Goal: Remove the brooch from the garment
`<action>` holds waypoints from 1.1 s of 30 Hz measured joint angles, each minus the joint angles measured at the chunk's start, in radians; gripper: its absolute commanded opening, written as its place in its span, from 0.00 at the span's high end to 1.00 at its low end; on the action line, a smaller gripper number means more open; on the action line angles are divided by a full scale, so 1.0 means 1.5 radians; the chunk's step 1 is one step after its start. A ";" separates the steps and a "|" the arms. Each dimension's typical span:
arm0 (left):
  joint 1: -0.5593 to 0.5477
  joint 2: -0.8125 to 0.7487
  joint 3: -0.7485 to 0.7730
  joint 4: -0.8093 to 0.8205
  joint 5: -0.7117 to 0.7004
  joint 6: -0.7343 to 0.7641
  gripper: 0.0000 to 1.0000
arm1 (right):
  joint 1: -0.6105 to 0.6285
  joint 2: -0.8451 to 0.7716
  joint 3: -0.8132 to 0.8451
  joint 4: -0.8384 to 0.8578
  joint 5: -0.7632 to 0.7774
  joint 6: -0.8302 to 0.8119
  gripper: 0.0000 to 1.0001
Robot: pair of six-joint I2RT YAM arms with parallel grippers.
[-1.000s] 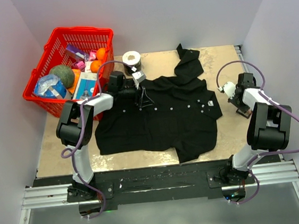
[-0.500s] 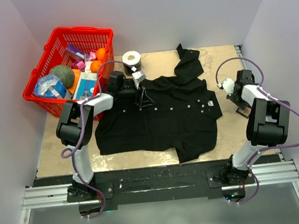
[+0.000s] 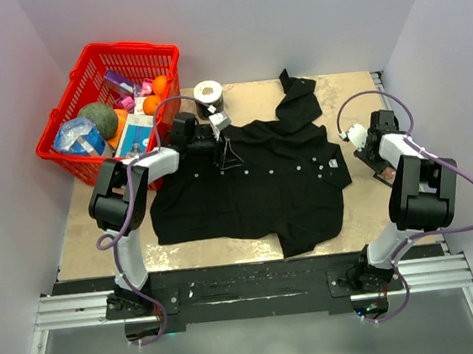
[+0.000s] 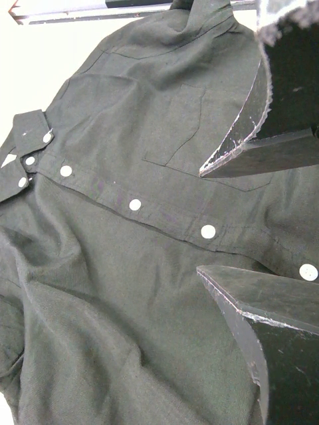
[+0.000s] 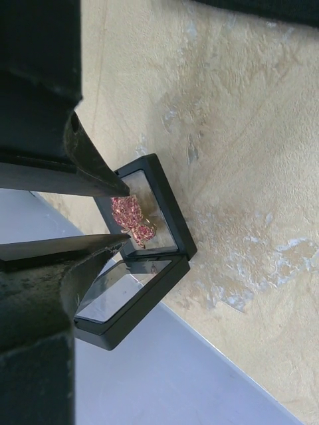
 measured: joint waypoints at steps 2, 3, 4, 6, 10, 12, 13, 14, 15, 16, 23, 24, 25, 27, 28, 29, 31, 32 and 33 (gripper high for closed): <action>0.000 0.000 0.000 -0.001 0.000 0.000 0.40 | 0.001 0.001 0.000 -0.001 -0.007 0.002 0.67; 0.000 0.000 0.000 -0.002 0.000 0.000 0.40 | 0.002 0.001 0.002 -0.004 -0.008 0.005 0.67; 0.000 0.000 0.000 -0.003 0.000 0.000 0.40 | 0.003 0.002 0.006 -0.011 -0.010 0.008 0.65; 0.000 0.000 0.000 -0.004 0.000 0.000 0.37 | 0.012 0.003 0.024 -0.032 -0.026 0.024 0.60; 0.000 0.000 0.000 -0.013 -0.002 0.005 0.24 | 0.068 0.007 0.116 -0.092 -0.096 0.068 0.44; 0.000 0.000 0.005 -0.028 -0.005 0.012 0.01 | 0.115 0.017 0.187 -0.112 -0.142 0.105 0.29; 0.000 0.000 0.014 -0.047 -0.007 0.017 0.01 | 0.142 0.027 0.231 -0.123 -0.166 0.123 0.07; 0.000 0.000 0.024 -0.062 -0.008 0.025 0.01 | 0.161 0.036 0.265 -0.126 -0.184 0.141 0.01; 0.000 0.001 0.042 -0.084 -0.012 0.033 0.01 | 0.184 0.049 0.311 -0.131 -0.207 0.170 0.01; 0.000 0.002 0.069 -0.108 -0.016 0.041 0.01 | 0.208 0.066 0.367 -0.133 -0.231 0.198 0.01; 0.001 0.021 0.270 -0.230 -0.061 0.090 0.01 | 0.254 0.145 0.640 -0.111 -0.281 0.427 0.01; 0.001 0.022 0.298 -0.243 -0.072 0.092 0.00 | 0.252 0.157 0.683 -0.116 -0.264 0.463 0.01; 0.002 0.023 0.325 -0.252 -0.082 0.091 0.01 | 0.249 0.171 0.725 -0.121 -0.244 0.491 0.01; 0.007 0.026 0.384 -0.274 -0.104 0.086 0.01 | 0.244 0.204 0.817 -0.140 -0.208 0.541 0.01; 0.010 0.030 0.409 -0.278 -0.114 0.084 0.01 | 0.242 0.216 0.854 -0.148 -0.190 0.558 0.01; 0.017 0.034 0.441 -0.283 -0.127 0.077 0.01 | 0.240 0.221 0.876 -0.152 -0.173 0.570 0.01; 0.033 0.041 0.496 -0.283 -0.150 0.062 0.01 | 0.237 0.215 0.883 -0.156 -0.146 0.586 0.01; 0.044 0.043 0.517 -0.281 -0.162 0.053 0.01 | 0.236 0.210 0.882 -0.158 -0.138 0.591 0.01; 0.055 0.043 0.533 -0.277 -0.172 0.045 0.01 | 0.236 0.207 0.881 -0.158 -0.130 0.594 0.01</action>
